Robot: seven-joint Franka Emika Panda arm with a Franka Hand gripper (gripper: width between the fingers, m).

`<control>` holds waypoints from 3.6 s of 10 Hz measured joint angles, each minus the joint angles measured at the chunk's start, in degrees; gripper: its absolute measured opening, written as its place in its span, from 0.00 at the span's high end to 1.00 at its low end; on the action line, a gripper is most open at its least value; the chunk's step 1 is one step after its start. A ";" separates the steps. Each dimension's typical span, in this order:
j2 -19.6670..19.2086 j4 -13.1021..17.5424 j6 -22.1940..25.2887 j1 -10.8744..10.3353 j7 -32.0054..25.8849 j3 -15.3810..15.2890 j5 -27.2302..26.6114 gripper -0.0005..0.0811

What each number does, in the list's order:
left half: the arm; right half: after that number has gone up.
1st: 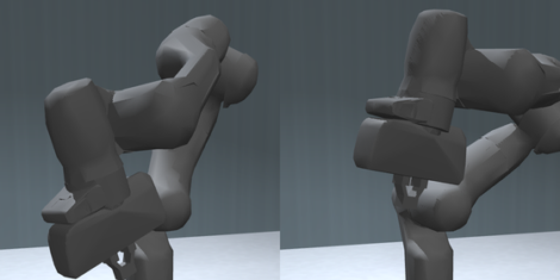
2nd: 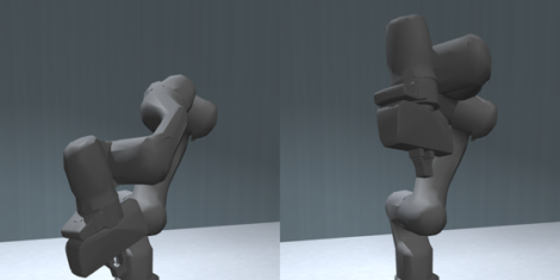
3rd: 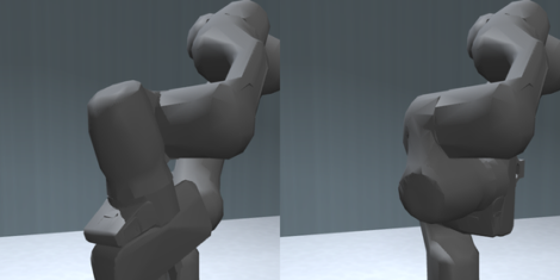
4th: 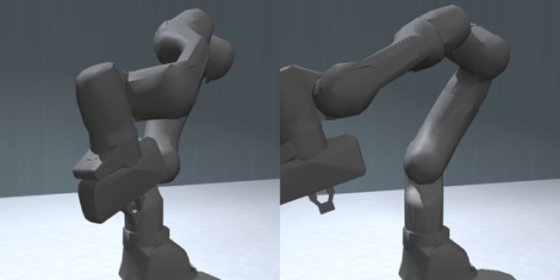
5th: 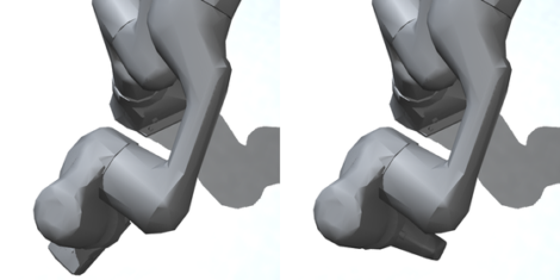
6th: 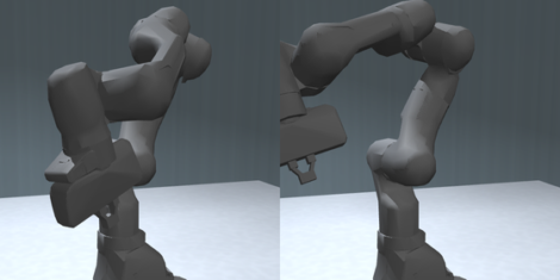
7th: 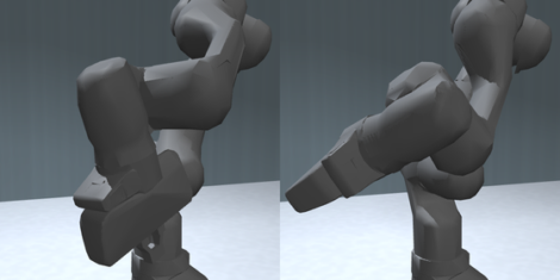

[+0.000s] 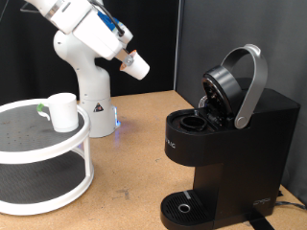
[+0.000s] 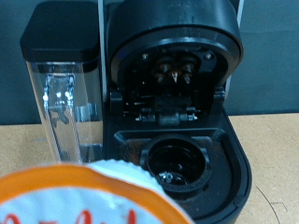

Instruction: Make a cup of coffee with the keurig machine

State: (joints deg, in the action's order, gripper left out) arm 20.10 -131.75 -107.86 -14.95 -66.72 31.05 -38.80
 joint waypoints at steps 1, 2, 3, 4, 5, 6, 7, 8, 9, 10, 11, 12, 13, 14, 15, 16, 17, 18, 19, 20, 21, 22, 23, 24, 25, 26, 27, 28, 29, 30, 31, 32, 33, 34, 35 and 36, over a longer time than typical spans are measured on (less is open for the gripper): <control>-1.07 1.00 1.41 -0.27 0.42 -0.04 -0.40 0.47; -2.66 2.49 2.42 -0.69 0.89 -0.17 -1.06 0.47; -4.43 4.04 2.46 -1.23 0.96 -0.41 -2.18 0.47; -6.03 5.41 1.47 -1.83 0.95 -0.80 -3.46 0.47; -7.31 6.57 0.72 -2.30 0.73 -1.34 -4.38 0.47; -8.29 7.64 0.54 -2.63 0.57 -1.90 -4.84 0.47; -8.88 8.37 0.54 -3.03 0.56 -2.41 -4.92 0.47; -9.27 8.79 0.84 -3.22 0.72 -3.00 -4.82 0.47; -9.53 8.97 1.01 -3.23 0.77 -3.28 -4.69 0.47; -9.53 8.91 1.00 -3.20 0.77 -3.27 -4.70 0.47; -9.55 8.82 0.86 -3.23 0.76 -3.43 -4.72 0.47; -9.76 8.82 0.46 -3.30 1.21 -4.10 -4.67 0.47; -10.27 8.90 -0.36 -3.46 2.16 -5.30 -3.63 0.47; -11.14 9.25 -1.16 -3.75 3.33 -6.78 -1.21 0.47; -12.17 9.60 -2.06 -4.10 4.49 -8.30 1.45 0.47; -13.15 9.63 -3.55 -4.46 5.72 -9.69 3.63 0.47; -13.97 9.52 -5.26 -4.72 6.28 -10.78 4.69 0.47; -14.75 9.39 -6.44 -4.83 6.55 -11.57 5.09 0.47; -15.44 9.36 -7.19 -4.84 6.98 -12.16 5.49 0.47; -16.19 9.36 -7.31 -4.84 7.59 -12.62 6.57 0.47; -16.85 9.36 -7.26 -4.84 8.10 -12.97 8.00 0.47; -17.49 9.32 -7.26 -4.84 8.26 -13.18 8.83 0.47; -17.89 9.17 -7.51 -4.84 8.27 -13.30 9.22 0.47; -18.27 8.98 -8.13 -4.84 8.33 -13.43 9.26 0.47; -18.67 8.75 -8.93 -4.84 8.37 -13.64 9.27 0.47; -19.01 8.55 -9.45 -4.84 8.39 -13.80 9.27 0.47; -19.23 8.32 -9.89 -4.85 8.43 -13.93 9.39 0.47; -19.39 8.27 -10.06 -4.85 8.55 -14.18 9.58 0.47; -19.59 8.28 -10.10 -4.85 8.88 -14.46 9.98 0.47; -19.64 8.33 -10.23 -4.85 9.31 -14.65 10.43 0.47; -19.64 8.34 -10.30 -4.85 9.43 -14.71 10.59 0.47; -19.64 8.34 -10.32 -4.85 9.45 -14.72 10.64 0.47; -19.64 8.34 -10.34 -4.85 9.46 -14.73 10.64 0.47; -19.65 8.33 -10.35 -4.85 9.46 -14.73 10.64 0.47; -19.88 8.08 -10.59 -4.81 9.46 -14.73 10.65 0.47; -20.26 7.80 -11.21 -4.80 9.45 -14.73 10.65 0.30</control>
State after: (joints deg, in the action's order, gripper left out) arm -0.16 -123.95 -119.07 -19.76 -57.27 16.32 -28.15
